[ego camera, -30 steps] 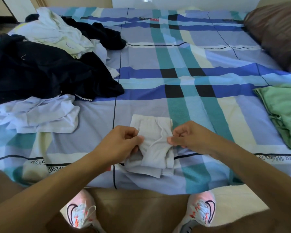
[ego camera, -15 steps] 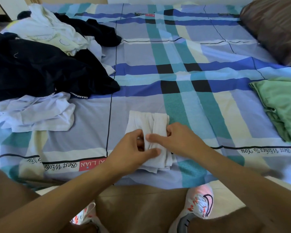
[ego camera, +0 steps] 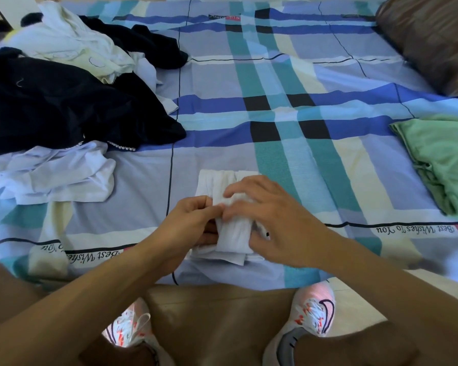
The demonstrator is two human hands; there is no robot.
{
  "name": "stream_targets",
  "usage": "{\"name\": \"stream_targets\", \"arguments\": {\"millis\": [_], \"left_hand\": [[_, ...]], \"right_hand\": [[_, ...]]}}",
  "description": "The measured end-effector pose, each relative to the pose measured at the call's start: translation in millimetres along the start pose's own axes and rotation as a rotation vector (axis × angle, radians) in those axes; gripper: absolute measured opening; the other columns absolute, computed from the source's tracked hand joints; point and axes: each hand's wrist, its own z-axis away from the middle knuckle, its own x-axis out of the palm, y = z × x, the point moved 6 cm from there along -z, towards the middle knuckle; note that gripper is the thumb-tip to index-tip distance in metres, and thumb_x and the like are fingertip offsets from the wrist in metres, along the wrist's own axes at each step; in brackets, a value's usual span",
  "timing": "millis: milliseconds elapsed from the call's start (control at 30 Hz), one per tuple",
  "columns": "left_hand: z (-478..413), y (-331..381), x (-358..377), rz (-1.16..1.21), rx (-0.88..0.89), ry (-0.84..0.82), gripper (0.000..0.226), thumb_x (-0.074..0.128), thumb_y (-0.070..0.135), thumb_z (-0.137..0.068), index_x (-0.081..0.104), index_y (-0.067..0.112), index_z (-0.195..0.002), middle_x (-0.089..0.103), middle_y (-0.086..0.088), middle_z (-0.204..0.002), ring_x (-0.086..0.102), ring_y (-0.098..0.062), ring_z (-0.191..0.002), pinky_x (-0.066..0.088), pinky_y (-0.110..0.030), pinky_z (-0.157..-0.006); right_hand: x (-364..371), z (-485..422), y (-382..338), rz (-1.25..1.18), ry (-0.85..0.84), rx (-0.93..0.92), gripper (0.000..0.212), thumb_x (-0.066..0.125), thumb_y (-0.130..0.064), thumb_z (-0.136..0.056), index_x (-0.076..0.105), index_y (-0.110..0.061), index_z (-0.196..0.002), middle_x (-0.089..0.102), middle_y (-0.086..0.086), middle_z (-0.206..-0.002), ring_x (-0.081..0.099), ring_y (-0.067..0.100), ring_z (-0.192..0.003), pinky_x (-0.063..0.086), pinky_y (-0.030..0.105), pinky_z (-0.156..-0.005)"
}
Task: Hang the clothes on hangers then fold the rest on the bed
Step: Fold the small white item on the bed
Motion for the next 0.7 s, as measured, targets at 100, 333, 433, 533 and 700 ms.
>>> {"name": "stream_targets", "arguments": {"millis": [100, 333, 433, 533, 700], "left_hand": [[-2.0, -1.4, 0.0, -0.055, -0.007, 0.0, 0.026, 0.058, 0.017, -0.1, 0.06, -0.009, -0.104, 0.071, -0.03, -0.1, 0.073, -0.036, -0.091, 0.06, -0.03, -0.066], [-4.6, 2.5, -4.0, -0.154, 0.057, 0.048, 0.022, 0.053, 0.024, -0.103, 0.059, 0.007, -0.09, 0.072, -0.019, -0.088, 0.072, -0.02, -0.075, 0.056, -0.024, -0.062], [-5.7, 4.6, -7.4, -0.2, 0.084, 0.075, 0.024, 0.052, 0.026, -0.104, 0.056, 0.007, -0.09, 0.062, -0.017, -0.073, 0.061, -0.018, -0.063, 0.05, -0.021, -0.055], [-6.0, 9.7, -13.2, -0.206, 0.094, 0.093, 0.025, 0.049, 0.023, -0.105, 0.052, 0.011, -0.083, 0.046, -0.001, -0.055, 0.041, -0.01, -0.046, 0.036, -0.017, -0.043], [-6.3, 10.4, -21.7, -0.258, 0.09, 0.117, 0.024, 0.051, 0.024, -0.105, 0.056, 0.011, -0.085, 0.047, 0.002, -0.057, 0.041, -0.011, -0.05, 0.038, -0.021, -0.049]], "right_hand": [[8.2, 2.8, -2.8, 0.048, -0.085, -0.038, 0.024, 0.074, -0.032, -0.072, 0.064, -0.028, -0.094, 0.05, -0.009, -0.133, 0.041, 0.015, -0.125, 0.037, 0.034, -0.1], [7.7, 5.0, 6.8, -0.074, -0.139, 0.055, 0.033, 0.072, -0.038, -0.082, 0.056, -0.033, -0.11, 0.047, -0.016, -0.088, 0.037, 0.004, -0.083, 0.03, 0.019, -0.075], [9.0, 6.5, 10.9, -0.132, -0.166, 0.047, 0.025, 0.076, -0.03, -0.082, 0.058, -0.027, -0.1, 0.048, -0.018, -0.089, 0.04, 0.004, -0.085, 0.03, 0.014, -0.078], [7.5, 10.9, 16.9, -0.176, -0.178, 0.035, 0.028, 0.079, -0.026, -0.081, 0.053, -0.031, -0.091, 0.05, -0.009, -0.094, 0.045, 0.01, -0.089, 0.033, 0.017, -0.077], [3.8, 17.0, 23.2, -0.135, -0.178, 0.022, 0.028, 0.079, -0.023, -0.078, 0.051, -0.021, -0.075, 0.047, -0.008, -0.095, 0.045, 0.007, -0.086, 0.044, 0.035, -0.07]]}}
